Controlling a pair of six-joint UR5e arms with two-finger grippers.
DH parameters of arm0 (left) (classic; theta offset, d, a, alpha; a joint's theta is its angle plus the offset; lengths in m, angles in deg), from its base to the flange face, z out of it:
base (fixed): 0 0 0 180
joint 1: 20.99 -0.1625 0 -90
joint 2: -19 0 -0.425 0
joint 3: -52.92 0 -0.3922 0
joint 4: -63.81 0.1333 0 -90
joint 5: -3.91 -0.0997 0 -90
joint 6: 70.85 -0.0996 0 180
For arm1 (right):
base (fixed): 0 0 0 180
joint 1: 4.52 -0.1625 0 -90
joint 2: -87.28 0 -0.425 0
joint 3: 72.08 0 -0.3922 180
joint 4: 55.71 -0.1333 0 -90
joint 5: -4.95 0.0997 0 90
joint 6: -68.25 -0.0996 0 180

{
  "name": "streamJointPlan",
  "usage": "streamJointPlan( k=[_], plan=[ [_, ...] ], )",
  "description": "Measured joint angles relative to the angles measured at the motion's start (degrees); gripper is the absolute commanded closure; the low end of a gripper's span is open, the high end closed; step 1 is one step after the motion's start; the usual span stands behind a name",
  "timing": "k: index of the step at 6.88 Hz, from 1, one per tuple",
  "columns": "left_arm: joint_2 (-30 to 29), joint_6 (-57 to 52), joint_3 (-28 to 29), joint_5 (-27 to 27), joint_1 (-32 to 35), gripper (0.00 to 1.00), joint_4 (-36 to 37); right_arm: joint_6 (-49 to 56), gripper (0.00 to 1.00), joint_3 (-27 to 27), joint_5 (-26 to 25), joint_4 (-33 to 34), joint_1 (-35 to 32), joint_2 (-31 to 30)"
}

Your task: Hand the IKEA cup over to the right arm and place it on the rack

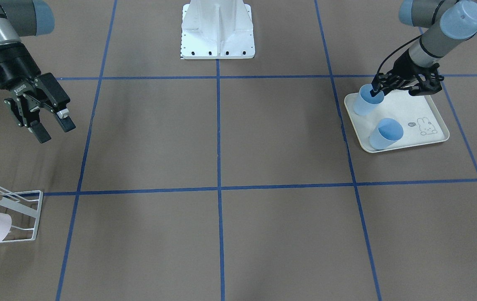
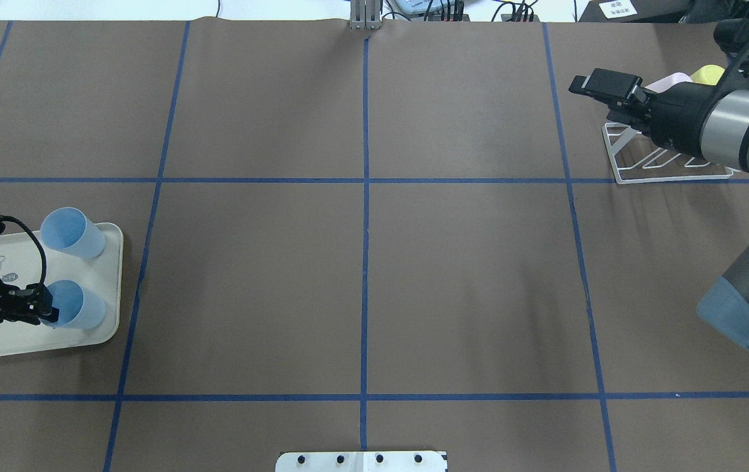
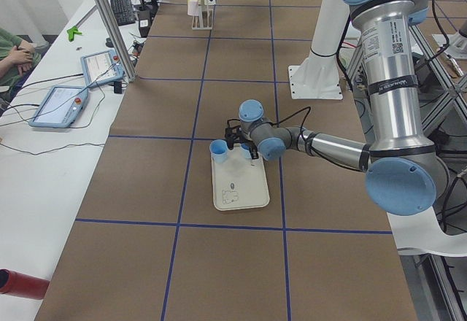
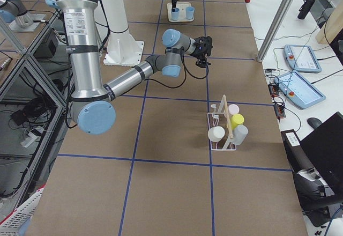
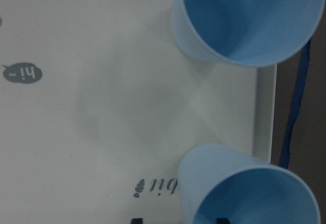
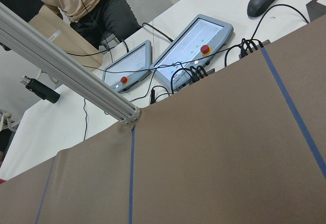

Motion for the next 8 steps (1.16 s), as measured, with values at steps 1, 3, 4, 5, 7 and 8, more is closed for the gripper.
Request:
streamJointPlan(
  k=[1,3,4,5,7,8],
  plan=[
    [0.02,0.02,0.10,-0.01,0.05,1.00,-0.02,0.00,0.00,-0.22,0.00,-0.02,0.11,0.08],
    [0.86,-0.05,-1.80,0.70,1.39,1.00,0.02,0.08,0.00,-0.92,0.02,-0.08,0.40,0.48],
    [1.61,-0.20,-3.86,2.80,4.16,1.00,0.06,0.12,0.00,-1.12,0.06,-0.30,0.58,0.56],
    [2.12,-0.34,-6.07,6.82,8.60,1.00,0.07,0.11,0.00,-1.44,0.08,-1.12,0.83,0.59],
    [0.80,1.37,-8.78,14.33,16.73,1.00,0.09,-0.14,0.00,-2.02,0.04,-3.04,1.54,0.61],
    [-2.49,6.20,-8.89,15.35,18.12,1.00,0.09,-1.22,0.00,-2.13,0.02,-3.49,2.05,0.64]
  ],
)
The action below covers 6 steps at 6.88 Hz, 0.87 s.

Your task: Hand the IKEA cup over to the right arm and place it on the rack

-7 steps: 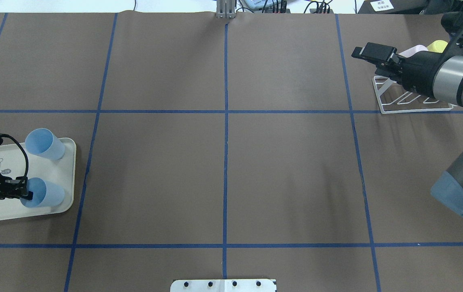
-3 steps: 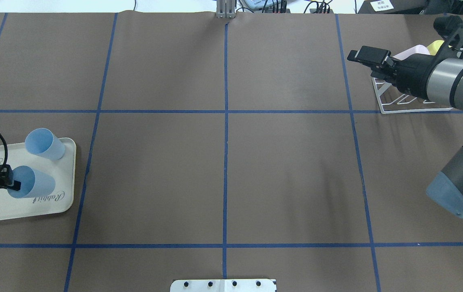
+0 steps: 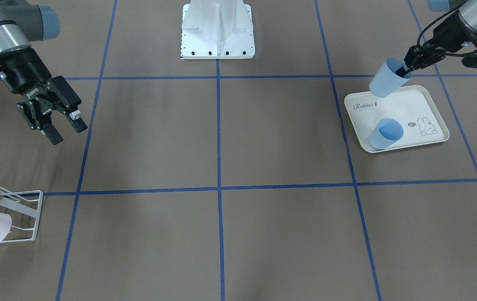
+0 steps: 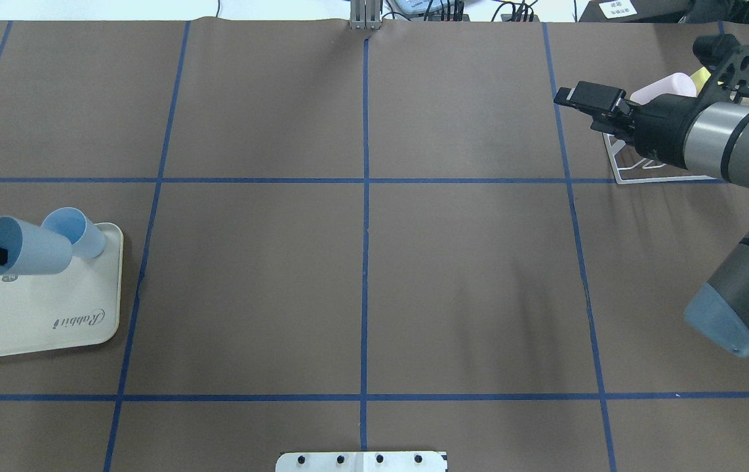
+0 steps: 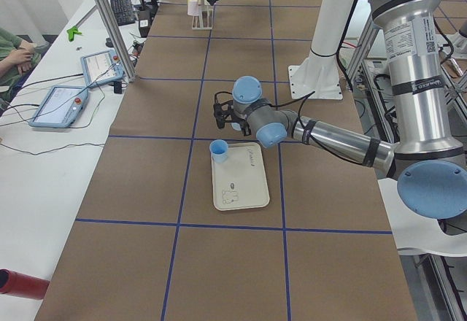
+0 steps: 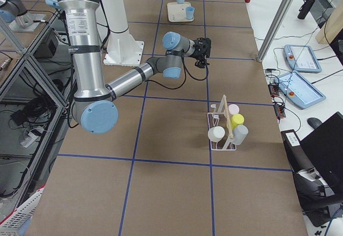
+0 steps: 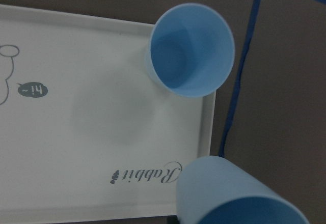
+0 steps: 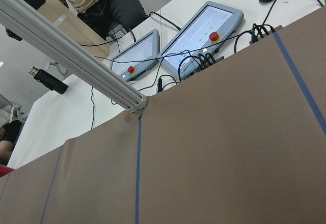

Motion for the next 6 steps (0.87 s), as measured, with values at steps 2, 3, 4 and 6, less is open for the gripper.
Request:
streamJointPlan(
  k=[2,3,4,6],
  plan=[
    [-11.10,16.02,2.20,-0.65,-0.04,1.00,-0.08,-6.19,0.00,-1.17,-0.15,-3.54,1.71,0.24],
    [-16.09,23.02,3.69,-3.64,-2.03,1.00,-0.38,-9.46,0.00,-2.73,-0.33,-6.26,2.85,1.44],
    [-19.98,28.38,4.92,-8.40,-5.23,1.00,-0.97,-12.19,0.00,-4.28,-0.45,-7.68,3.98,3.56],
    [-27.09,39.59,8.95,-17.53,-10.08,1.00,-6.96,-17.08,0.00,-6.33,-0.64,-8.41,6.08,8.16]
  ],
)
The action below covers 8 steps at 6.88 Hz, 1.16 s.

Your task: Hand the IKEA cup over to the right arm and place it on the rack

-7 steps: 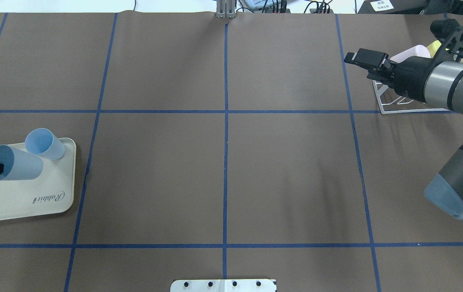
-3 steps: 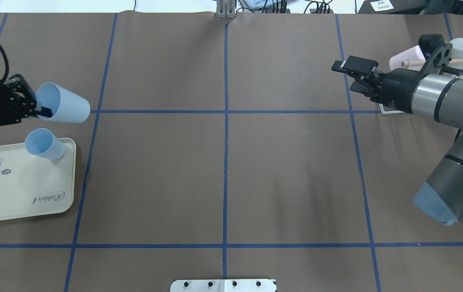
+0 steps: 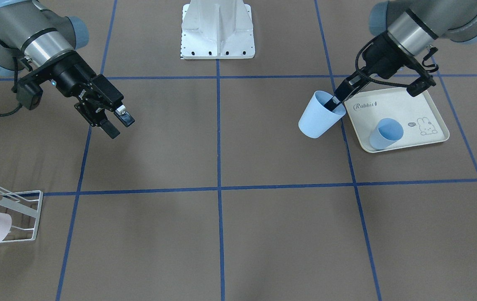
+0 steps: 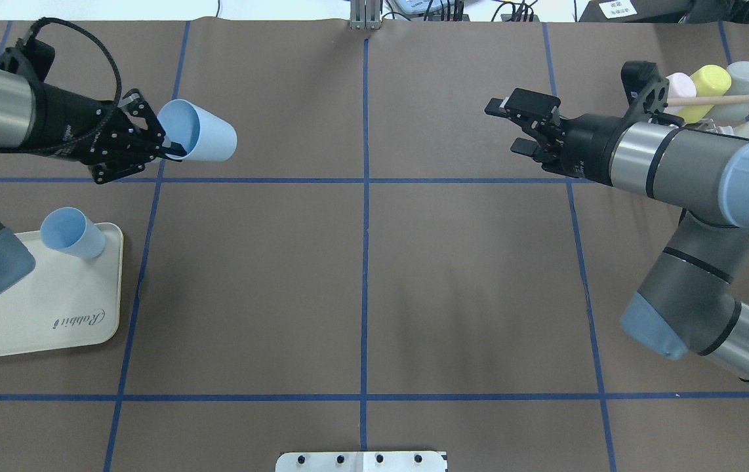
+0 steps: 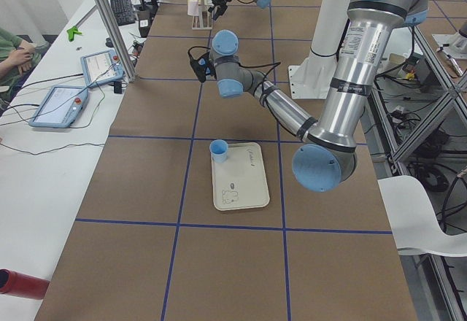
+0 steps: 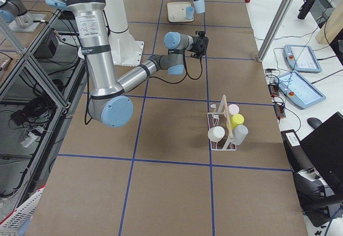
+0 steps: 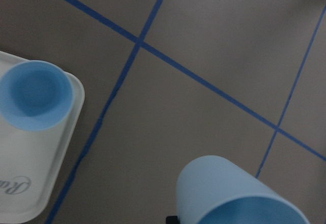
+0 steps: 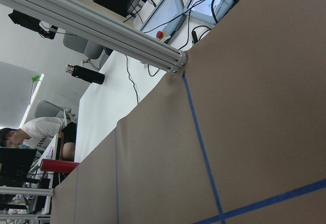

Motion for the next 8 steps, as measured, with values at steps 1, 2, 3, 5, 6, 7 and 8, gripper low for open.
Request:
streamJointPlan(
  k=[1,2,3,5,6,7,8],
  plan=[
    [-1.30,5.77,3.39,-4.53,-1.54,1.00,-8.58,-3.47,0.00,-0.72,-0.12,-0.09,0.71,2.23],
    [-1.77,11.63,8.10,-9.70,-2.99,1.00,-20.38,-6.77,0.00,-1.24,-0.43,-0.12,1.47,4.38],
    [-1.91,17.09,13.62,-15.79,-5.01,1.00,-33.52,-9.35,0.00,-1.56,-1.36,-0.14,2.54,6.26],
    [-2.32,22.65,20.43,-27.76,-11.00,1.00,-51.62,-12.98,0.00,-2.96,-4.75,-2.18,5.48,9.82],
    [-3.52,23.88,21.09,-30.72,-13.00,1.00,-54.63,-14.93,0.00,-5.01,-6.16,-5.22,6.70,11.59],
    [-5.14,26.37,21.24,-31.86,-14.09,1.00,-55.68,-16.79,0.00,-7.07,-7.48,-7.89,7.55,13.00],
    [-6.44,29.43,21.27,-32.24,-14.64,1.00,-56.05,-17.65,0.00,-8.14,-8.32,-9.05,7.98,13.81]
  ],
)
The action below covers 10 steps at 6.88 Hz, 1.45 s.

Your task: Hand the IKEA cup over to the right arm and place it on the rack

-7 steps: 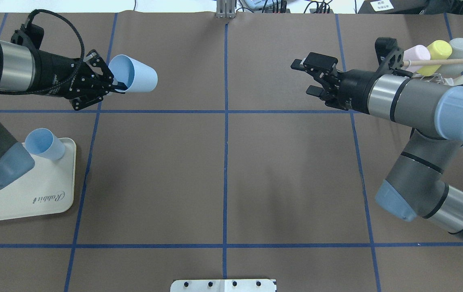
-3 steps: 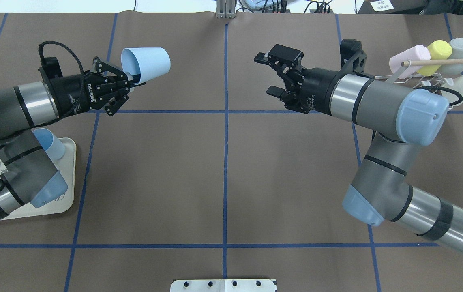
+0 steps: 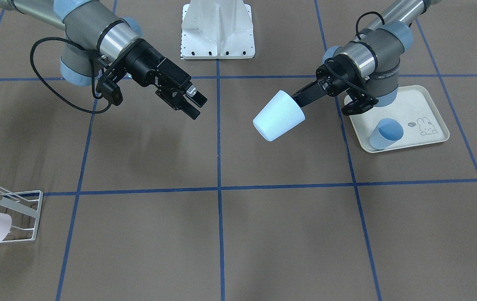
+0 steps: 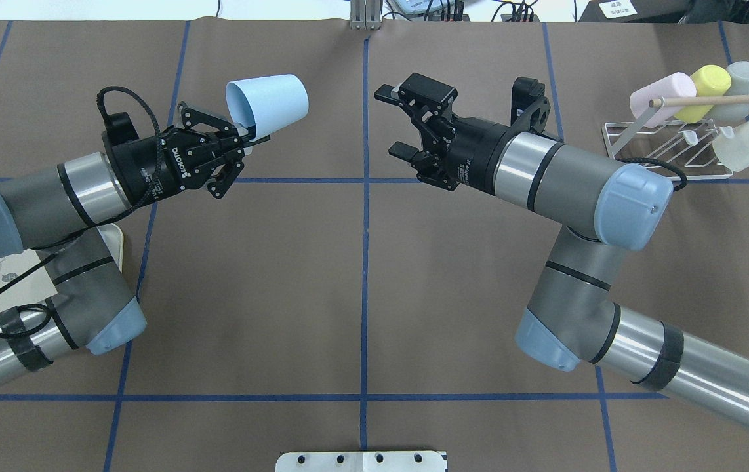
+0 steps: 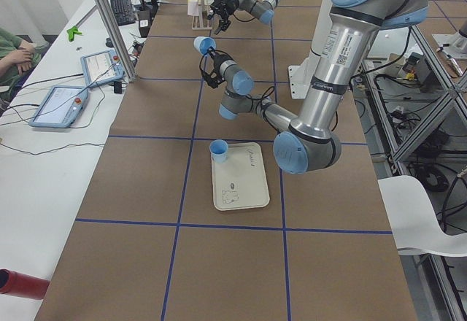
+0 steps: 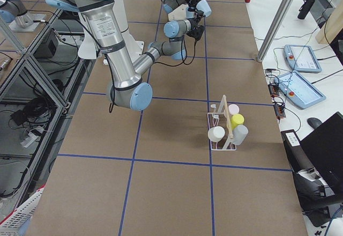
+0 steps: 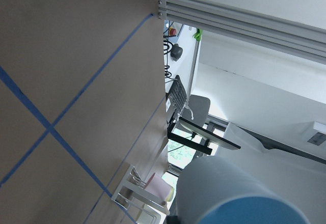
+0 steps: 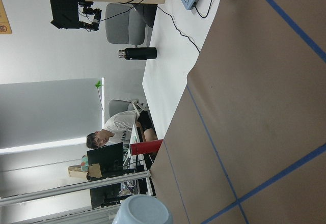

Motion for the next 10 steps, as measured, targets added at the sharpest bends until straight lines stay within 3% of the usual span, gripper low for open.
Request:
streamJointPlan(
  k=[4,10],
  plan=[
    [-3.54,2.20,-0.08,-6.89,-4.29,1.00,-0.41,-2.74,0.00,-0.50,-0.62,-1.43,0.25,1.24],
    [-5.74,2.07,0.29,-11.07,-6.88,1.00,-0.10,-3.00,0.00,-0.60,-1.97,-1.85,0.44,2.21]
  ],
)
